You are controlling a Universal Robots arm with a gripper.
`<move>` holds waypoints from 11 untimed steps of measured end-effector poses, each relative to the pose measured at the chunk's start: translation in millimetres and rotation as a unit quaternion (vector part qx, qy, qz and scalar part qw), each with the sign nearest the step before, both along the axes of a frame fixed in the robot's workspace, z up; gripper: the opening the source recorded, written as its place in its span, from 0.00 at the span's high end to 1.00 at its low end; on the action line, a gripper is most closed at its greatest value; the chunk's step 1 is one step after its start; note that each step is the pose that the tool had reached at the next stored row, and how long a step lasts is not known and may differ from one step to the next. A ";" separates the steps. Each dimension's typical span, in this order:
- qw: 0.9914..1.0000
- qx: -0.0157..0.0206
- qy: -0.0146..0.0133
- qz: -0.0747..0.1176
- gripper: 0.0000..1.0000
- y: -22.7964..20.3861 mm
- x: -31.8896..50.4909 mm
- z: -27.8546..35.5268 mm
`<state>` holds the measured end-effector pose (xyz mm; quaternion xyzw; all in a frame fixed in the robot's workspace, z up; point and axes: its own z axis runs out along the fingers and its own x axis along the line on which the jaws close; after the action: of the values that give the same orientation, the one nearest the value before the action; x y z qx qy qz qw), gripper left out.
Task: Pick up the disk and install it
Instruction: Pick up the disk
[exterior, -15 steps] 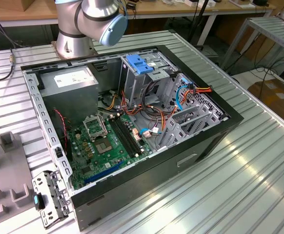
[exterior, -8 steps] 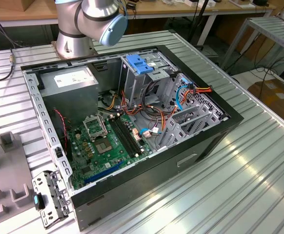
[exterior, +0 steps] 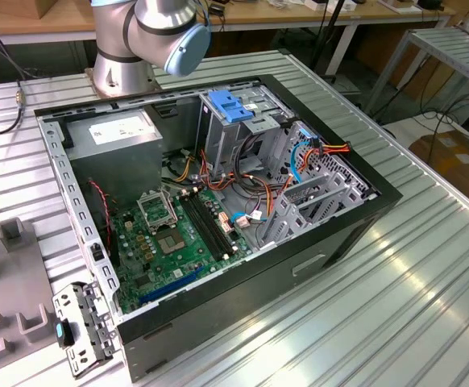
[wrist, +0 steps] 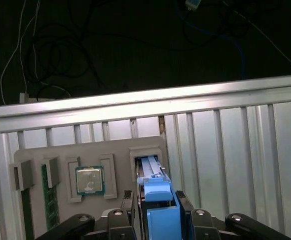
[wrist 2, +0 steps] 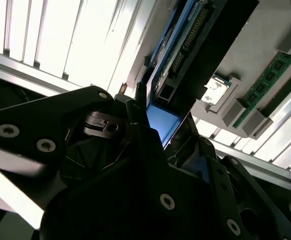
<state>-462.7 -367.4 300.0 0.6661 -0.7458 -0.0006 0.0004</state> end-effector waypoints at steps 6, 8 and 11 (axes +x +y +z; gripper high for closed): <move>1.000 0.000 0.000 0.000 0.55 0.0 0.5 -2.4; 1.000 0.000 0.000 0.000 0.55 0.0 0.5 -2.7; 1.000 0.000 0.000 0.000 0.62 0.0 0.5 -3.1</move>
<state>-462.2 -367.4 296.9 0.6661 -0.7458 -0.0006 0.0005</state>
